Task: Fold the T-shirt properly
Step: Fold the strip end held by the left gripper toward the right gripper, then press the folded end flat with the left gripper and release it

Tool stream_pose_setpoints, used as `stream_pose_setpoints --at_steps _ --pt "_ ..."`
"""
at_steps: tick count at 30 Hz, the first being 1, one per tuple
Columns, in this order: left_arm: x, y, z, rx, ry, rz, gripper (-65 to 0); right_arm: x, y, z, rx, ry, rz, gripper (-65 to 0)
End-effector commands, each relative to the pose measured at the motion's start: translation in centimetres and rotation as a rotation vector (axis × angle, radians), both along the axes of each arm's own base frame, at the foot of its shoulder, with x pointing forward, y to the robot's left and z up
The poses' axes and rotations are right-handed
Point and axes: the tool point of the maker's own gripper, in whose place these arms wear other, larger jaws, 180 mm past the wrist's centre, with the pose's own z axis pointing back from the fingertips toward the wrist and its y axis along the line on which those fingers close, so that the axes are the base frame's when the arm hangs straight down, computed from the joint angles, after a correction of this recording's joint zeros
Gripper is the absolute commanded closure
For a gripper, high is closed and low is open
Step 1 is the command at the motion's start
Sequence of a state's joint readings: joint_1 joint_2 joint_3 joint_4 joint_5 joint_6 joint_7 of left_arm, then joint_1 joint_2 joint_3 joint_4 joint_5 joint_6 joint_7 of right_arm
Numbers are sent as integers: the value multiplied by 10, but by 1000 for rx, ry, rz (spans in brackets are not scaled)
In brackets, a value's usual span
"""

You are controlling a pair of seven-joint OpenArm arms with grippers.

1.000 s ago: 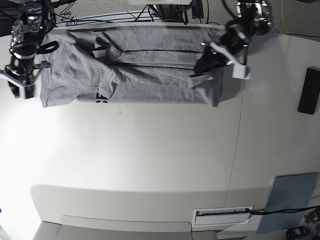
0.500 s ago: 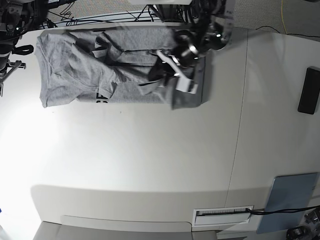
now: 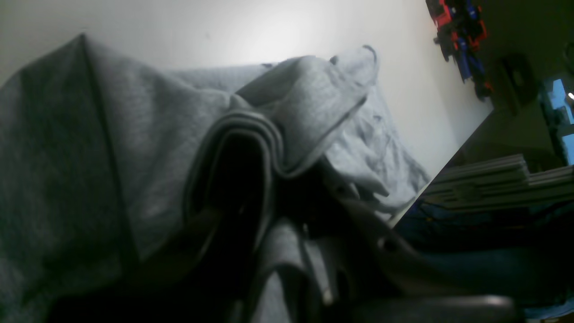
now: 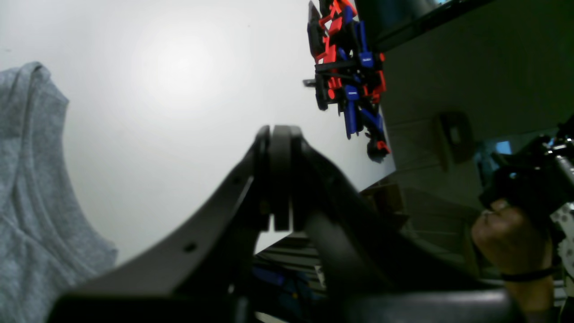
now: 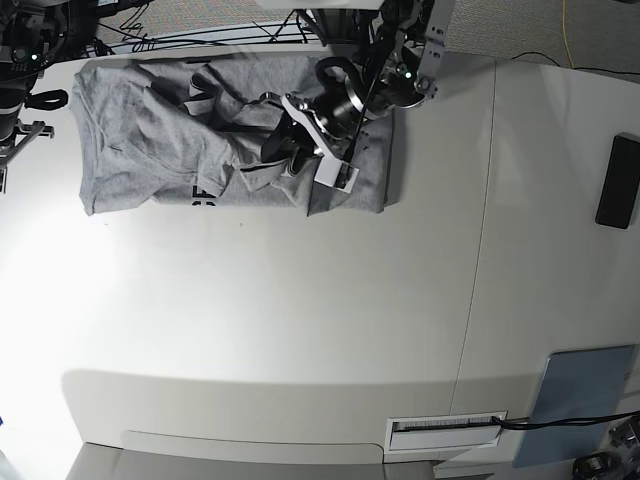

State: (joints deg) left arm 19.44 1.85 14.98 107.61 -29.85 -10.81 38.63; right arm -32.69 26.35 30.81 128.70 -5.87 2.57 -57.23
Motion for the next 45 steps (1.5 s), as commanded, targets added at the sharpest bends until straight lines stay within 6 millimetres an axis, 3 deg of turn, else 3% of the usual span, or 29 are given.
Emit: stream_pose_setpoints --at_steps 1,9,10,13,15,21,27,37,41,45 --pt "5 -6 17 -56 -37 3 0 3 -1 13 -34 -31 9 0" --pt "-6 -45 40 -48 -165 -147 0 5 1 11 -10 -35 18 0" --pt "-7 -51 45 -45 -199 -172 -45 5 1 11 -9 -34 17 0" --pt "-4 -63 58 -50 -247 -199 -279 5 1 11 -9 -35 17 0" --pt "6 -63 60 -41 -240 -156 -335 5 1 11 -9 -34 17 0" --pt "16 -59 62 -23 -244 -139 -335 5 1 11 -9 -35 18 0" --pt "1 -53 35 124 -242 -255 -335 1 2 5 14 -16 11 0" --pt "-10 -4 -11 293 -202 -291 -335 -23 18 -38 140 148 72 0" --pt "-30 -7 -14 231 -170 -321 -335 -33 14 -69 222 242 75 0" --pt "-28 -7 -13 213 -169 -275 -335 -51 -1 -95 267 318 18 0"
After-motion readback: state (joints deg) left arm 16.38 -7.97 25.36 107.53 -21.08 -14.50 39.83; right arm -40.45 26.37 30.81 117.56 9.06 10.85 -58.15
